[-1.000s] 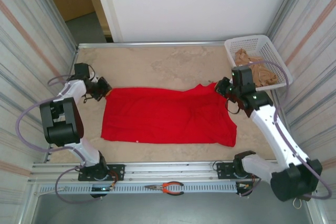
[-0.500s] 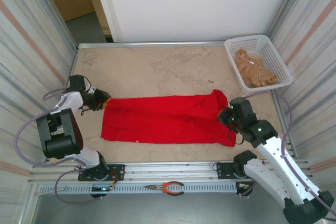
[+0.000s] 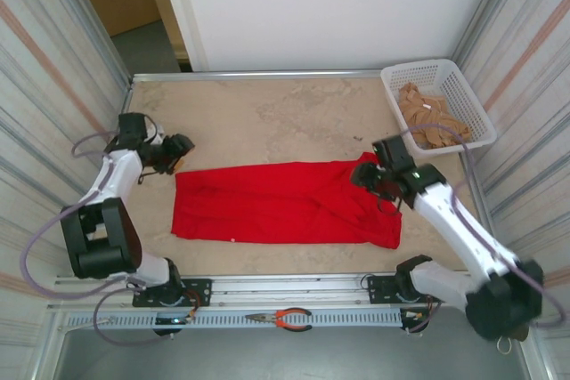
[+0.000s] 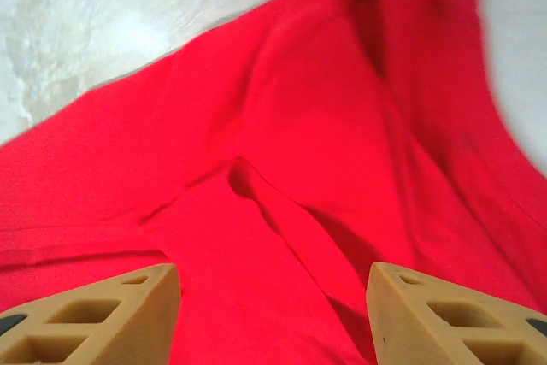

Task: Fold the inside-out t-shirt

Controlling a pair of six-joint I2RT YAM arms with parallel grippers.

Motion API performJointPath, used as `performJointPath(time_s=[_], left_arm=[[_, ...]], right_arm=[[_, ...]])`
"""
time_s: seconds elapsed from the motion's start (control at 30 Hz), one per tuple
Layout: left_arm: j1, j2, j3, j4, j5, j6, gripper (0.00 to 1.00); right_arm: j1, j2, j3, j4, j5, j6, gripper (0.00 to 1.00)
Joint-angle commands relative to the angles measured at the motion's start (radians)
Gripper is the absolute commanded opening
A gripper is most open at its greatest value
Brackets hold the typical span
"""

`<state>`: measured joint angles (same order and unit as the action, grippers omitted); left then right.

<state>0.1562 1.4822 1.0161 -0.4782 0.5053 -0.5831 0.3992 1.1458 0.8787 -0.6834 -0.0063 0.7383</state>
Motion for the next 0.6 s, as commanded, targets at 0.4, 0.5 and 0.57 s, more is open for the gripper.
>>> performJointPath(time_s=[0.4, 0.5, 0.57], left_arm=[[-0.078, 0.187, -0.001, -0.028, -0.079, 0.083, 0.55], [-0.078, 0.193, -0.029, -0.009, -0.08, 0.08, 0.55], [-0.078, 0.199, -0.039, -0.003, -0.083, 0.078, 0.55]], right_arm=[[0.111, 0.491, 0.13, 0.138, 0.007, -0.162, 0.6], [0.113, 0.509, 0.124, 0.145, 0.006, -0.161, 0.36], [0.113, 0.496, 0.119, 0.138, 0.007, -0.163, 0.05]])
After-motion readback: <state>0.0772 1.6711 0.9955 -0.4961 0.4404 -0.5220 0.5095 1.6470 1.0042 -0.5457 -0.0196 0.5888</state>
